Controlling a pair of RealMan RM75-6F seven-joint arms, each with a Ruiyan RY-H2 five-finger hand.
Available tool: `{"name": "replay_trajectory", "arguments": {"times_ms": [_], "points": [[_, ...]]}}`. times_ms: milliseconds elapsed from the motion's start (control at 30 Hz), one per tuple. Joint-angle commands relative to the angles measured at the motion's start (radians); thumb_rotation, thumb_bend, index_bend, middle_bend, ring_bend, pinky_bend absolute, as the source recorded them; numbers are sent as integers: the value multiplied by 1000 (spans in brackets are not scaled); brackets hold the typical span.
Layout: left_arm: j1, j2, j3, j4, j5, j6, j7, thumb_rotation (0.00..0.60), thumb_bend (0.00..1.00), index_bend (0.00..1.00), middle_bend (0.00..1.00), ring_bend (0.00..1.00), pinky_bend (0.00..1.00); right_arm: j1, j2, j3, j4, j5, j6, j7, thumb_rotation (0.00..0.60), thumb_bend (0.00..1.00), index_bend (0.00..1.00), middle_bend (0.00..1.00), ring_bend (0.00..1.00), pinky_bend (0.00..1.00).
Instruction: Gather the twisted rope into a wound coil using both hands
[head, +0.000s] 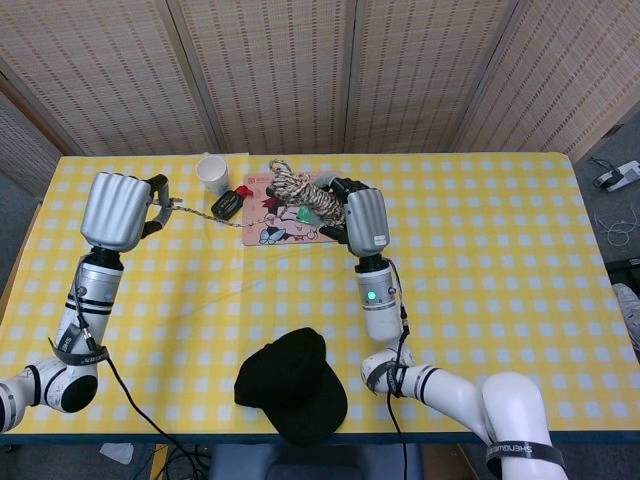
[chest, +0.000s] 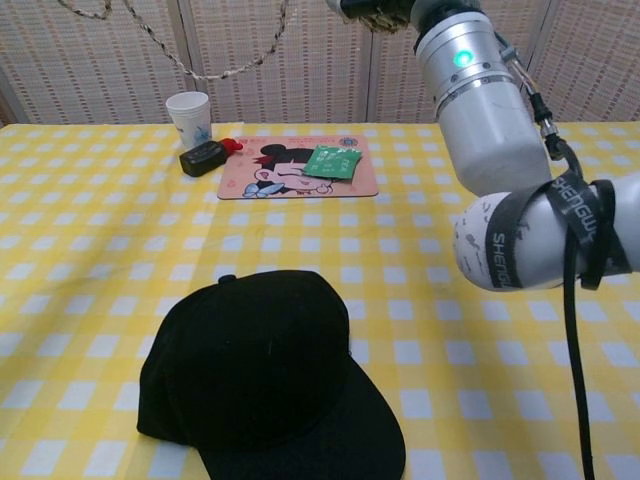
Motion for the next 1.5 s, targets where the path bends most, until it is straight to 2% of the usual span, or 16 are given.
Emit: {"name": "replay_trajectory", "arguments": {"times_ms": [33,233,567,833,1233,1500], "points": [[9,2,-23,-13,75,25,-44,600,349,815,1000,1000,1000,12,5,-6,-17,9,-27,-34,600,451,918,693,573,611],[10,4,-49,-39,156,33,-70,600,349,815,1000,1000,1000,42,7,1,-34,26,-70,-95,600,450,918,693,573,611],[-17,-6,-107,-112,174,-16,-83,600,349,815,1000,1000,1000,82,5,-26,-42,26,-140,-171,600,438,918,693,572,611],[-59,-32,-162,-165,110,-81,-70,600,349,814,1000,1000,1000,102,-8,-37,-30,6,-146,-159,600,413,918,693,573,611],[-102,-67,-232,-213,-3,-125,-61,600,349,814,1000,1000,1000,136,-46,-37,23,7,-178,-120,600,401,918,693,573,611],[-123,-86,-271,-186,-100,-141,-60,600,349,814,1000,1000,1000,136,-32,-81,26,-32,-213,-55,600,388,918,693,572,611]]}}
